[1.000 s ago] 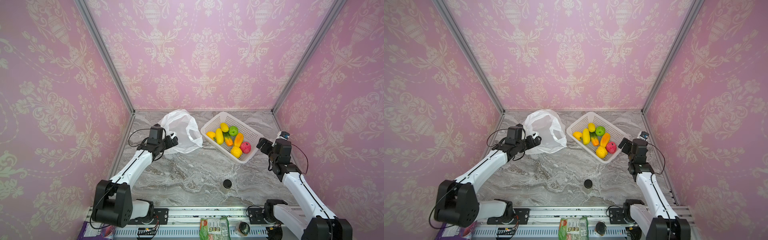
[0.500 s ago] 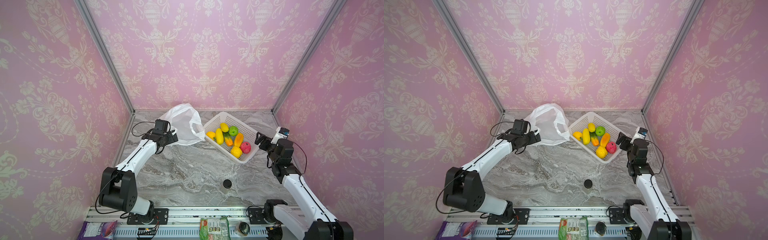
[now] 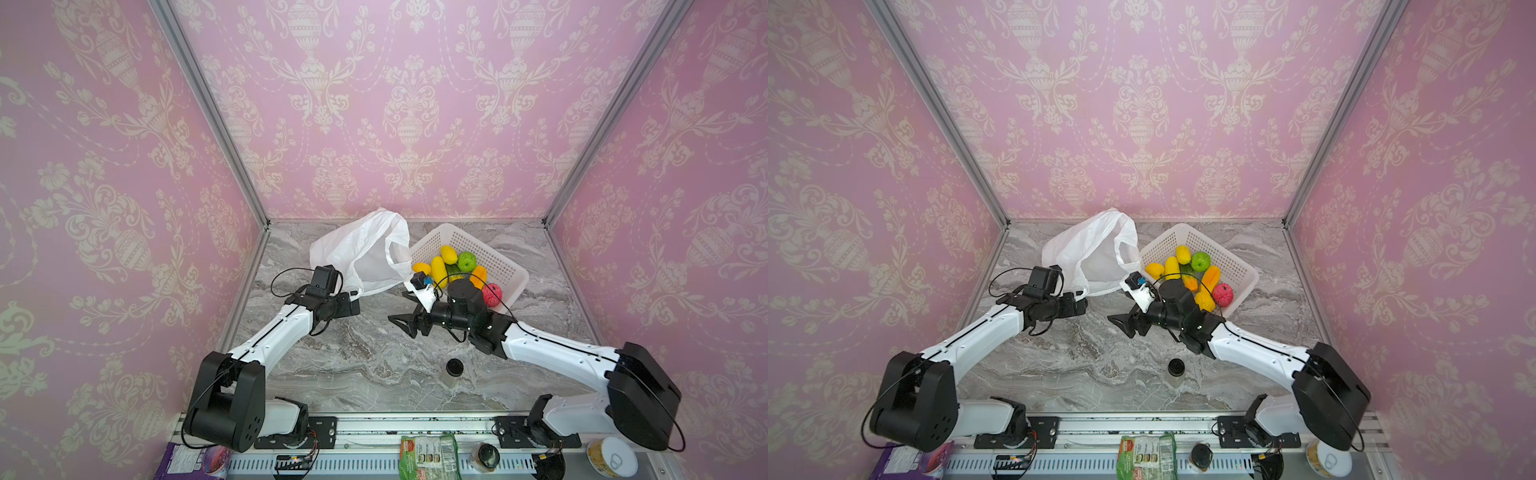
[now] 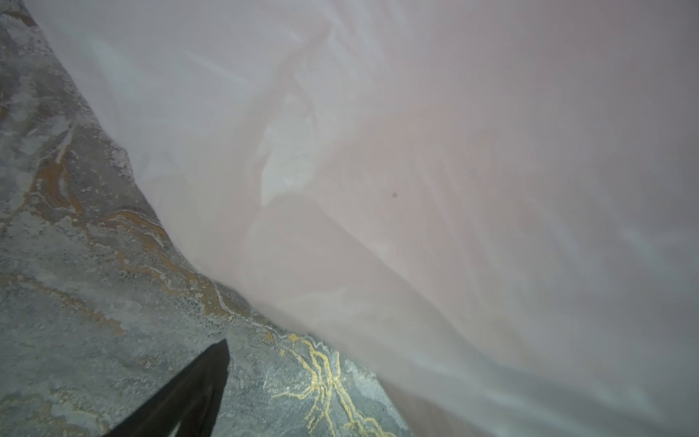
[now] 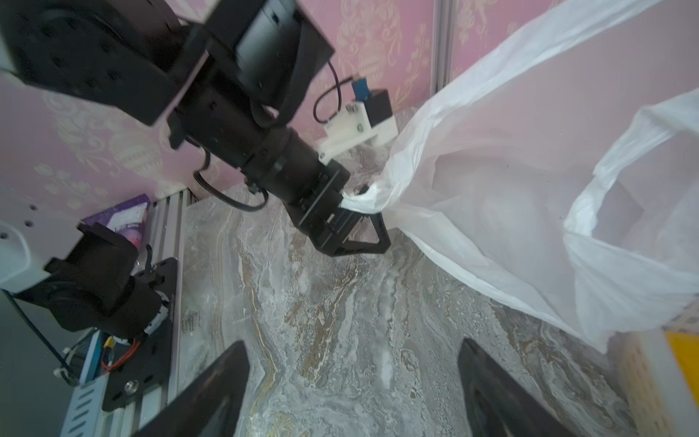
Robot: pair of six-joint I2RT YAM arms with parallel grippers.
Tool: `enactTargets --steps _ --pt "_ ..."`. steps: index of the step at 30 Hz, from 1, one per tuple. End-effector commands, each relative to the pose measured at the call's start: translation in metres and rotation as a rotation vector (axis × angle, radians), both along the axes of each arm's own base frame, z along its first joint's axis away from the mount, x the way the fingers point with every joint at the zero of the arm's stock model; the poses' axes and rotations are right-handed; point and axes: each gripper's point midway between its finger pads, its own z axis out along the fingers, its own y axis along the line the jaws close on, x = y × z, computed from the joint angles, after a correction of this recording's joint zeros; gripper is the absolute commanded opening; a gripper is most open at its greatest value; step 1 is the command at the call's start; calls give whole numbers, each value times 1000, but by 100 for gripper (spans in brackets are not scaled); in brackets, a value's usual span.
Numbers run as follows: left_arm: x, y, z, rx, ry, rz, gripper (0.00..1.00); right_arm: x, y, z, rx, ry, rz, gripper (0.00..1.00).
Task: Untie the knot of the plastic bag and take out the fruit
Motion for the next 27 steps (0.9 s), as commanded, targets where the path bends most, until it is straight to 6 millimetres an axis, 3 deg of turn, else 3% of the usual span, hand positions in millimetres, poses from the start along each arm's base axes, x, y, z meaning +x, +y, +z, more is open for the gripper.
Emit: enactTargets --steps 1,5,11,12,19,24,25,26,27 --pt "0 3 8 35 -34 -14 99 13 24 12 17 -102 75 82" --pt "-1 7 9 69 -26 -5 99 33 44 0 -6 -65 73 75" --pt "0 13 14 105 -41 15 99 80 59 -9 -61 -54 -61 60" --pt "0 14 15 111 -42 17 99 85 67 1 -45 -66 -51 59" --pt "4 13 16 121 -40 15 99 102 100 1 -1 -3 -10 59" --pt "5 16 18 138 -48 20 99 116 115 2 26 45 -27 54" --pt "5 16 17 142 -49 21 97 117 116 3 36 53 -31 54" --pt "5 16 17 143 -50 15 89 119 117 7 55 55 -40 55" --pt "5 16 15 146 -48 12 79 119 115 9 72 56 -51 63"
